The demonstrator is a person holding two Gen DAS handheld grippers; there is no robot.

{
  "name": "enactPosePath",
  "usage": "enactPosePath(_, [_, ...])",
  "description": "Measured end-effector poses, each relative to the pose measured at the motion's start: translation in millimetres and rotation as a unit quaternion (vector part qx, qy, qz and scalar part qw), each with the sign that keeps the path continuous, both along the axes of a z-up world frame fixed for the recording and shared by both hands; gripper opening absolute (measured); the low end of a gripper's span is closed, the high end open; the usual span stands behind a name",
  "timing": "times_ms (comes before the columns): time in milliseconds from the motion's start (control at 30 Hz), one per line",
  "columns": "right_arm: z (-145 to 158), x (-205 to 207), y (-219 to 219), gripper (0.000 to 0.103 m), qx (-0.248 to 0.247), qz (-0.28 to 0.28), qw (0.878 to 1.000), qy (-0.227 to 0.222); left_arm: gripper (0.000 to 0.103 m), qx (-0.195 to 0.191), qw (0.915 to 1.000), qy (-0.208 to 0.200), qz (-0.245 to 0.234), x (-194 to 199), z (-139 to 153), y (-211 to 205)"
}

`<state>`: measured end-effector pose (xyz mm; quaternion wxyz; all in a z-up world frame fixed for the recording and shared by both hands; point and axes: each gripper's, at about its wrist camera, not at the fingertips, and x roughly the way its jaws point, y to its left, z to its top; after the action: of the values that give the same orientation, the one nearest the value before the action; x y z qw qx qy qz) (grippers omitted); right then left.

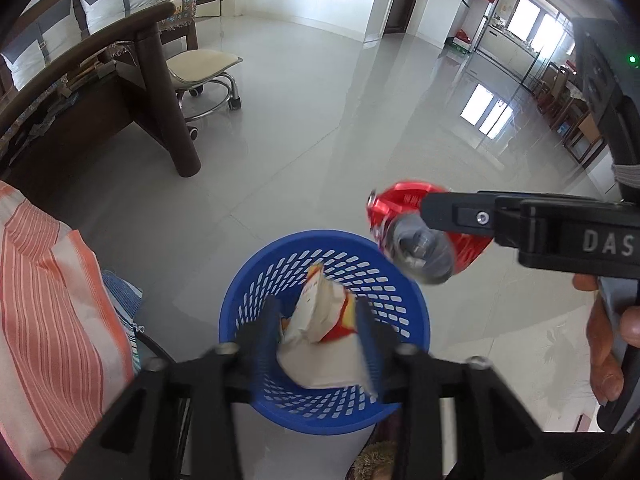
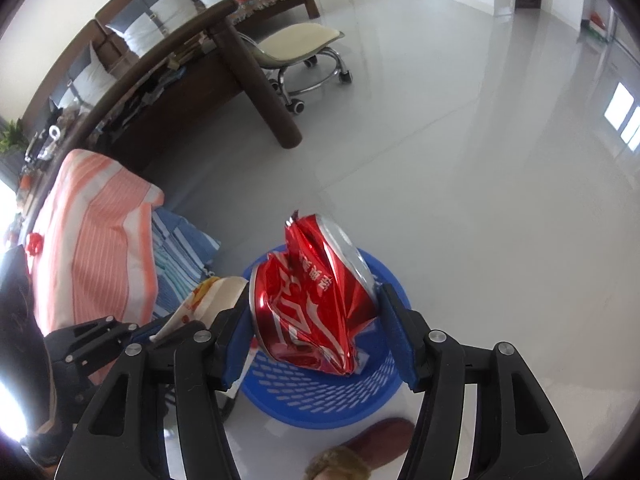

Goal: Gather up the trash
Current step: 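Carry the cup and can over the blue basket and open both tools, then move both open tools back over the table toward the remaining trash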

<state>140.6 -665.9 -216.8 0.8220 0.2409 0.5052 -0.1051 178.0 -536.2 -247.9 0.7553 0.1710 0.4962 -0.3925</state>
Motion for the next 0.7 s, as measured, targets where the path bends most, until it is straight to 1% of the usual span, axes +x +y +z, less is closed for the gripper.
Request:
enactPosePath(33, [0.6, -0.7, -1.0, 0.074, -0.001, -0.004, 1.0, -0.001, 0.069, -0.002, 0.9999, -0.011, 0.005, -0.4, 0.4, 0.4])
enactPosePath(167, [7.6, -5.6, -5.2, 0.075, -0.003, -0.016, 1.0, -0.015, 0.069, -0.013, 0.9998, -0.013, 0.008, 0.1, 6.6, 5.7])
enactPosePath(300, [20.2, -10.9, -5.3, 0.078, -0.032, -0.025, 0.999, -0.03, 0.069, -0.033, 0.9987, -0.031, 0.022, -2.2, 26.0, 18.5])
enactPosePath(367, [28.4, -11.9, -2.9, 0.081, -0.056, -0.028, 0.997, -0.038, 0.069, -0.045, 0.9975, -0.045, 0.031, -6.5, 39.8, 29.5])
enactPosePath(400, [32.9, -12.7, -0.7, 0.085, -0.07, -0.028, 0.996, -0.042, 0.069, -0.05, 0.9967, -0.054, 0.036, -9.9, 47.2, 36.1])
enactPosePath(467, [41.3, -13.5, 3.9, 0.087, -0.095, -0.027, 0.994, -0.053, 0.069, -0.061, 0.9943, -0.074, 0.047, -19.7, 62.5, 53.1])
enactPosePath(533, [49.9, -14.2, 9.9, 0.094, -0.118, -0.026, 0.991, -0.061, 0.069, -0.08, 0.9917, -0.084, 0.056, -26.0, 76.8, 73.1])
enactPosePath(600, [59.3, -13.9, 18.5, 0.098, -0.14, -0.023, 0.987, -0.07, 0.069, -0.085, 0.9906, -0.085, 0.066, -35.7, 86.8, 98.8])
enactPosePath(700, [73.1, -9.1, 40.5, 0.098, -0.171, 0.0, 0.981, -0.087, 0.069, -0.084, 0.9903, -0.08, 0.077, -47.7, 95.8, 143.4])
